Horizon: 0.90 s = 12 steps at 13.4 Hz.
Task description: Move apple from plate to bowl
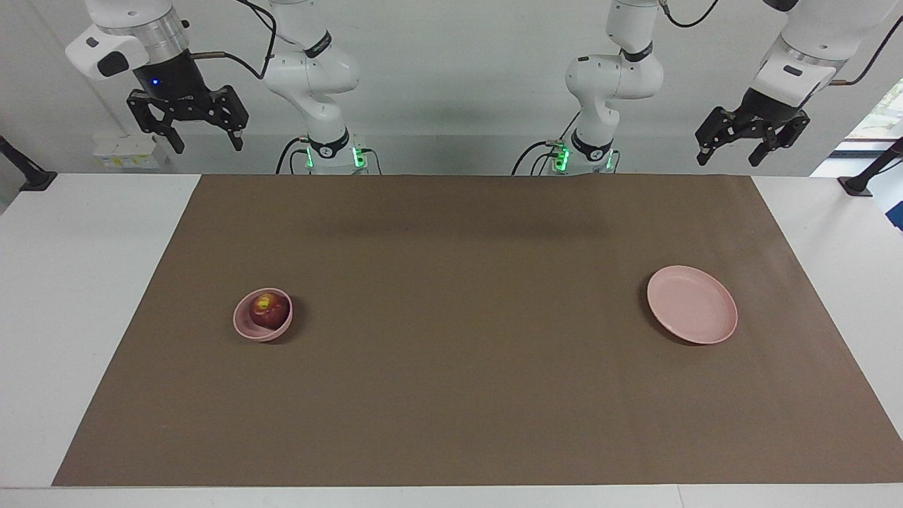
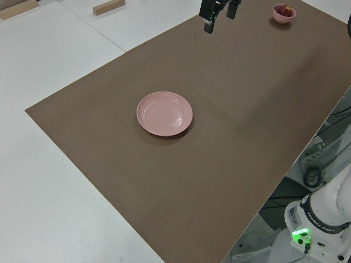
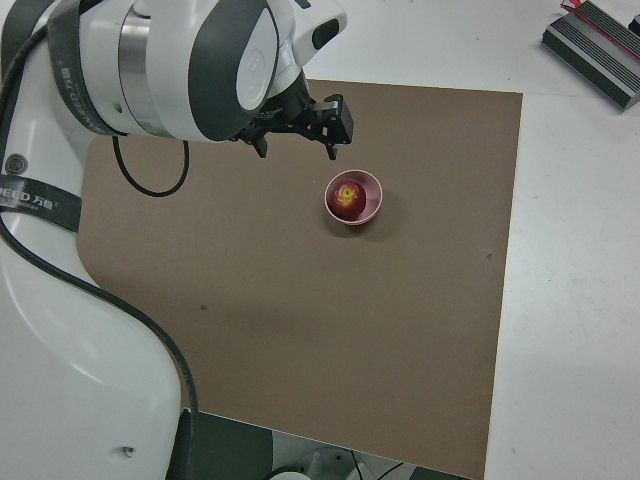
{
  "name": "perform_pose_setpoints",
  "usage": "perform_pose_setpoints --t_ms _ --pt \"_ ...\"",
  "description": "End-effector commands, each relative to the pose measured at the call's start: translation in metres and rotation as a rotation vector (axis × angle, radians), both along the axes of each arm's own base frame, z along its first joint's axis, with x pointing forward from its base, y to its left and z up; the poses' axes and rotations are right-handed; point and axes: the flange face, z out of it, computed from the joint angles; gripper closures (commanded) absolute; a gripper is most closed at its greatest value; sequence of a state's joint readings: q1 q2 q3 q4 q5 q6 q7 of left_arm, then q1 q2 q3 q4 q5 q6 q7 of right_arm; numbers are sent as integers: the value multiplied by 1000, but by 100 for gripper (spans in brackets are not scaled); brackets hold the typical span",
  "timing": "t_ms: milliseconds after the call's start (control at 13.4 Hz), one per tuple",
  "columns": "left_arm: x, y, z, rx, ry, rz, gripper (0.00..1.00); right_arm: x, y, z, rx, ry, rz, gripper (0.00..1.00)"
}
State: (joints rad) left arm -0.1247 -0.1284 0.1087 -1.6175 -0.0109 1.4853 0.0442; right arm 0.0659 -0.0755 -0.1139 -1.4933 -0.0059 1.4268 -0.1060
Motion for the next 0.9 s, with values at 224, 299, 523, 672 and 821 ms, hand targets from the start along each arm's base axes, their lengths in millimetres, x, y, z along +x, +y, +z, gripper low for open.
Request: perform_pose_setpoints --t_ms 224,299,523,672,821 --pt "-3 2 3 11 -9 -3 0 -8 4 1 -19 41 29 0" --pt "-3 2 3 11 -9 -3 0 -8 3 0 -18 42 26 0" --pt "-3 2 3 10 -8 -2 0 -8 3 1 -16 39 25 0" --pt "-3 2 3 11 -9 -3 0 -8 3 1 -16 36 25 0" --pt "-3 1 3 9 -8 -3 0 -9 3 1 -19 41 26 0"
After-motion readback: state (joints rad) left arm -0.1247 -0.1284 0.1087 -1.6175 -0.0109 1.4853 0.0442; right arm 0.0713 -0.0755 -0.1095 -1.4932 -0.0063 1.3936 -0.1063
